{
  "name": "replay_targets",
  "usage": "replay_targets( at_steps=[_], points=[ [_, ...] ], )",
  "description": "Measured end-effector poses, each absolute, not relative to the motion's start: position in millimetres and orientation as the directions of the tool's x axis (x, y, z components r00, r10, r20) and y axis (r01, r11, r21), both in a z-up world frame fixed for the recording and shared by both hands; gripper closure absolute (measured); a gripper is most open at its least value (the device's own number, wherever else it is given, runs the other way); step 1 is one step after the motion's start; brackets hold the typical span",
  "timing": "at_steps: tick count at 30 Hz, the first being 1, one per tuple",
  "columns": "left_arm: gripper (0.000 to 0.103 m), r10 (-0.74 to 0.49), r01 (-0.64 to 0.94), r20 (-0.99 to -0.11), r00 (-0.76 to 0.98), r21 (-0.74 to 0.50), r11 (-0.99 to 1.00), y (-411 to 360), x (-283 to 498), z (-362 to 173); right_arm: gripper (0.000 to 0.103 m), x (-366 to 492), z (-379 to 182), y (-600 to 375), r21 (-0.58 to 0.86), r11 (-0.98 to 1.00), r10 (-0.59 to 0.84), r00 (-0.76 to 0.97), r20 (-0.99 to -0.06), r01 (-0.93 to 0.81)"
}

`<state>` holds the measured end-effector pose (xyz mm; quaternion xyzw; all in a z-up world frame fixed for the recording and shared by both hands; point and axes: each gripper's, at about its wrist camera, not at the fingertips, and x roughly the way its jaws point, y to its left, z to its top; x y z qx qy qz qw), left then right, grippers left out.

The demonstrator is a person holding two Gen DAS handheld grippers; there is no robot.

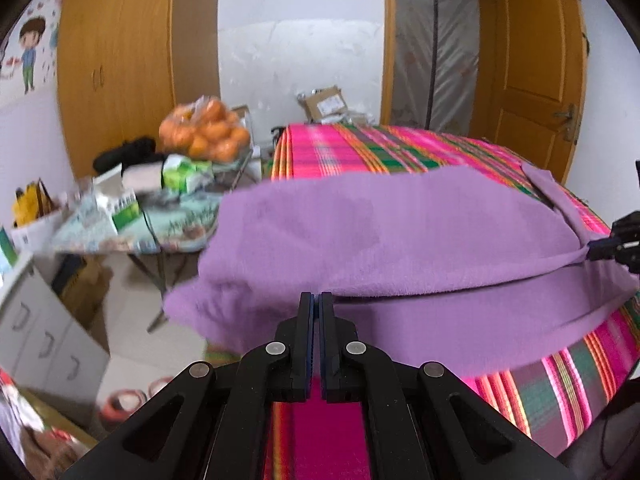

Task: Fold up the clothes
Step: 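Lift the hem with both grippers and fold it toward the collar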

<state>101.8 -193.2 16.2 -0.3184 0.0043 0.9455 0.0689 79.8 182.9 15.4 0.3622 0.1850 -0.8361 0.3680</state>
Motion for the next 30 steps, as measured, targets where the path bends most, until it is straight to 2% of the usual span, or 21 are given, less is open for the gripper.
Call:
replay_targets(
  at_steps=[4,9,11,14,23,30],
  points=[
    [0.101,0.156,-0.094,-0.612,-0.775,-0.133,-0.987,-202,115,11,0.097,87,10,180,-0.081,-0.655,-0.454,-0.477,-0.753,0.751],
    [0.094,0.178,-0.009,-0.591,-0.787,-0.278,-0.961,-221,120,12,0.076,96,14,171,-0.156,-0.637,-0.438,-0.52,-0.733,0.755],
    [0.085,0.19,0.021,-0.573,-0.797,-0.34,-0.94,-228,116,14,0.075,98,14,163,-0.173,-0.623,-0.441,-0.525,-0.728,0.763],
    [0.079,0.212,0.045,-0.554,-0.805,-0.413,-0.91,-234,105,15,0.074,100,12,151,-0.189,-0.604,-0.449,-0.526,-0.723,0.775],
    [0.079,0.216,0.135,-0.577,-0.788,-0.505,-0.853,-247,76,5,0.074,96,1,126,-0.212,-0.548,-0.449,-0.499,-0.741,0.809],
    [0.079,0.216,0.159,-0.577,-0.788,-0.53,-0.833,-252,69,4,0.074,98,1,123,-0.24,-0.509,-0.445,-0.491,-0.749,0.827]
  ],
)
